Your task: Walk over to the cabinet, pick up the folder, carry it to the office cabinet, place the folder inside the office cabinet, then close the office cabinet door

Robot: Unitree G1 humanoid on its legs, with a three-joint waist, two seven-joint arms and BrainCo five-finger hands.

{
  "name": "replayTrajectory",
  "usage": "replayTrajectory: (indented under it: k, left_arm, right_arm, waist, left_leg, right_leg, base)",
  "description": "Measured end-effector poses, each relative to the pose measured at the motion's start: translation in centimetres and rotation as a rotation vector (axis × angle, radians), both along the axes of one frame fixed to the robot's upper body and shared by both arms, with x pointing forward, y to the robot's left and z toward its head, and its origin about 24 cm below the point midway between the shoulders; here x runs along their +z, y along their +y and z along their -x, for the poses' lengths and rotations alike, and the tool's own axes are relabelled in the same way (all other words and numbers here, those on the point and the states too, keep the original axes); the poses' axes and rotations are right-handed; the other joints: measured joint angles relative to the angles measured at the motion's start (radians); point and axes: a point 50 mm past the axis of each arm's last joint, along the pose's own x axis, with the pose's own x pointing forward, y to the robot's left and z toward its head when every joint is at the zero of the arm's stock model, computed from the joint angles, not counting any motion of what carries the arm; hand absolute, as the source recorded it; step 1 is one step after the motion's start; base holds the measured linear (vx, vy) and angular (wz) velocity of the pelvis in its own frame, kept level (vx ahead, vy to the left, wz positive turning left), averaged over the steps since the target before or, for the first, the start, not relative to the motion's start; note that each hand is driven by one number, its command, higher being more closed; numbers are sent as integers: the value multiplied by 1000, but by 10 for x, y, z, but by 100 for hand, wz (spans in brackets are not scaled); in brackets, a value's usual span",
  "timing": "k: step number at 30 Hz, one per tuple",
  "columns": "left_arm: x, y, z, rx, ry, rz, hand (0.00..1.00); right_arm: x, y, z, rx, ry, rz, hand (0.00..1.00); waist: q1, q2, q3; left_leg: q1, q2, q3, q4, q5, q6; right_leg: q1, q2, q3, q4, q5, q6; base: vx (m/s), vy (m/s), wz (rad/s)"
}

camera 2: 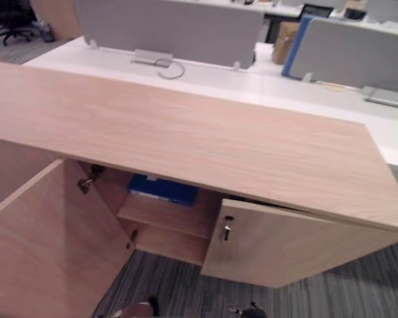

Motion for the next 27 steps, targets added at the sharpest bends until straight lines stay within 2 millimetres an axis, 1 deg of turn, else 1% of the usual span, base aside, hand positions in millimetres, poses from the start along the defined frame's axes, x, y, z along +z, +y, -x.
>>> replayTrajectory:
  k: [1, 2, 3, 4, 6, 7, 8, 9, 10, 11, 12, 13, 14, 15, 16, 17, 18, 19, 20, 21, 22, 23, 24, 25, 27]
  left_arm:
    - [0, 0, -2, 3, -8, 0, 0]
    - [0, 0, -2, 7, -6, 1, 0]
    - [0, 0, -1, 24, -4, 4, 0]
    - [0, 1, -1, 31, -4, 3, 0]
    - [1, 3, -2, 45, -9, 0, 0]
    - [1, 3, -2, 45, -9, -1, 0]
    - [1, 3, -6, 42, -20, -2, 0]
    - [2, 3, -9, 39, -28, -2, 0]
    - [2, 3, -10, 36, -30, -3, 0]
    - [3, 3, -14, 29, -40, -4, 0]
    - [3, 1, -16, 20, -53, 0, 0]
    - [3, -1, -15, 18, -53, 2, 0]
    - [2, -2, -13, 5, -44, 3, 0]
    - [2, -2, -13, -13, -41, -2, 0]
    - [2, -2, -13, -35, -35, -7, 0]
    - [2, -2, -13, -50, -33, -7, 0]
    - [2, -3, -14, -76, -32, -7, 0]
    - [2, -6, -14, -86, -36, 2, 0]
    - [1, -7, -13, -90, -31, 6, 0]
    - [0, -11, -10, -92, -21, 16, 0]
    - [-1, -13, -7, -111, -8, 18, 0]
    - [-2, -14, -7, -118, -5, 18, 0]
    - [-1, -13, -8, -138, -4, 10, 0]
    - [-1, -12, -8, -144, -6, 6, 0]
    - [-1, -12, -8, -143, -7, 6, 0]
  right_arm:
    - [0, 0, -1, -22, -4, -6, 0]
    - [0, 0, 0, -34, -3, -9, 0]
    - [0, 0, -1, -54, -6, -13, 0]
    - [0, 0, 0, -62, -5, -16, 0]
    - [0, 3, -2, -73, -12, -27, 0]
    - [0, 4, -2, -81, -12, -31, 0]
    - [0, 3, 0, -118, -13, -38, 0]
    - [-1, 3, 3, -140, -8, -42, 0]
    - [-1, 3, 4, -143, -7, -43, 0]
    - [-1, 3, 4, -146, -8, -42, 0]
    - [0, 0, 2, -150, -17, -34, 0]
    - [0, -2, 1, -150, -23, -30, 0]
    - [1, -3, 2, -157, -29, -25, 0]
    - [1, -3, 3, -167, -33, -26, 0]
    - [1, -4, 4, -178, -33, -28, 0]
    - [1, -4, 4, -179, -32, -28, 0]
    - [1, -6, 6, -202, -30, -27, 0]
    - [1, -7, 4, -206, -35, -24, 0]
    - [2, -11, 4, -205, -40, -13, 0]
    - [2, -16, 4, -206, -39, -1, 0]
    - [3, -20, 5, -207, -40, 8, 0]
    - [3, -20, 5, -207, -42, 10, 0]
    - [3, -19, 8, -213, -42, 9, 0]
    - [2, -18, 9, -222, -42, 2, 0]
    - [2, -16, 9, -220, -40, -5, 0]
  waist:
    - [0, -5, 15]
    - [3, -10, 18]
    - [8, -7, 21]
    - [11, -6, 23]
    - [12, -15, 30]
    - [10, -16, 32]
    - [6, -16, 34]
    - [9, -16, 36]
    - [9, -16, 36]
    - [1, -15, 35]
    - [-6, -3, 39]
    - [-5, 5, 38]
    - [-7, 14, 33]
    - [-9, 21, 36]
    - [-18, 21, 35]
    - [-22, 20, 36]
    - [-21, 25, 34]
    - [-17, 35, 36]
    - [-20, 50, 40]
    - [-25, 67, 36]
    - [-26, 75, 32]
    - [-28, 75, 31]
    - [-35, 70, 25]
    - [-35, 66, 22]
    - [-32, 59, 17]
  left_leg:
    - [-8, -12, 48, -13, -3, 34]
    - [-17, -9, 88, 0, -16, 52]
    - [-41, 2, 145, 44, -41, 67]
    - [-57, 3, 176, 70, -66, 89]
    - [-68, 4, 228, 97, -112, 94]
    - [-67, 10, 256, 103, -122, 95]
    - [-70, 4, 269, 112, -131, 93]
    - [-68, -30, 239, 101, -133, 98]
    - [-62, -55, 212, 80, -118, 99]
    - [-33, -109, 166, -12, -68, 109]
    - [24, -144, 130, -139, -2, 114]
    - [53, -153, 110, -194, 26, 111]
    - [101, -161, 73, -279, 72, 109]
    - [130, -164, 45, -326, 99, 108]
    - [158, -165, 8, -364, 123, 104]
    - [160, -168, -12, -364, 126, 100]
    - [161, -172, -49, -366, 132, 95]
    - [159, -166, -67, -368, 131, 93]
    - [160, -161, -83, -368, 129, 89]
    - [159, -157, -100, -368, 129, 88]
    - [164, -154, -135, -368, 132, 87]
    - [164, -154, -147, -367, 133, 84]
    - [160, -159, -187, -364, 136, 81]
    - [159, -166, -216, -364, 141, 74]
    - [154, -173, -246, -364, 153, 67]
  right_leg:
    - [2, -19, -32, -1, 8, 0]
    - [4, -29, -52, 0, 15, 11]
    - [16, -39, -89, 5, 18, 16]
    - [30, -47, -123, 8, 16, 19]
    - [46, -64, -161, 4, 16, 18]
    - [55, -67, -171, -3, 15, 18]
    - [77, -67, -179, -28, 14, 17]
    - [99, -68, -184, -52, 9, 1]
    - [107, -68, -185, -57, 5, -16]
    - [106, -69, -197, -42, 8, -29]
    - [96, -58, -214, -27, 6, -26]
    - [90, -45, -226, -24, 5, -24]
    - [77, -16, -248, -21, 5, -24]
    - [73, -2, -271, -22, 6, -25]
    - [71, 8, -286, -25, 9, -28]
    - [71, 8, -294, -24, 12, -27]
    - [74, 2, -322, 11, 27, -17]
    - [70, -6, -321, 60, 27, -17]
    - [59, -12, -308, 104, 26, -19]
    - [34, -24, -258, 176, 23, -31]
    - [-15, -34, -118, 290, 16, -51]
    - [-32, -37, -64, 319, 10, -51]
    - [-33, -26, 0, 327, -5, -48]
    - [-23, -20, 25, 302, -11, -37]
    - [11, -6, 23, 231, -20, -26]
  base:
    - [-29, 155, 104]
    - [-8, 170, 90]
    - [38, 182, 85]
    - [112, 208, 91]
    - [142, 164, 67]
    - [160, 128, 82]
    - [160, 95, 93]
    - [189, 105, 94]
    - [133, 45, 102]
    - [113, -3, 110]
    - [101, -14, 105]
    - [91, -26, 85]
    - [93, -28, 72]
    - [106, -49, 95]
    - [81, -50, 86]
    - [81, -76, 105]
    - [64, -70, 79]
    - [51, -66, 68]
    - [-1, -19, 46]
    - [-11, 14, 61]
    - [-5, 24, 63]
    - [12, 12, 80]
    - [24, -44, 85]
    - [23, -73, 84]
    - [11, -121, 55]
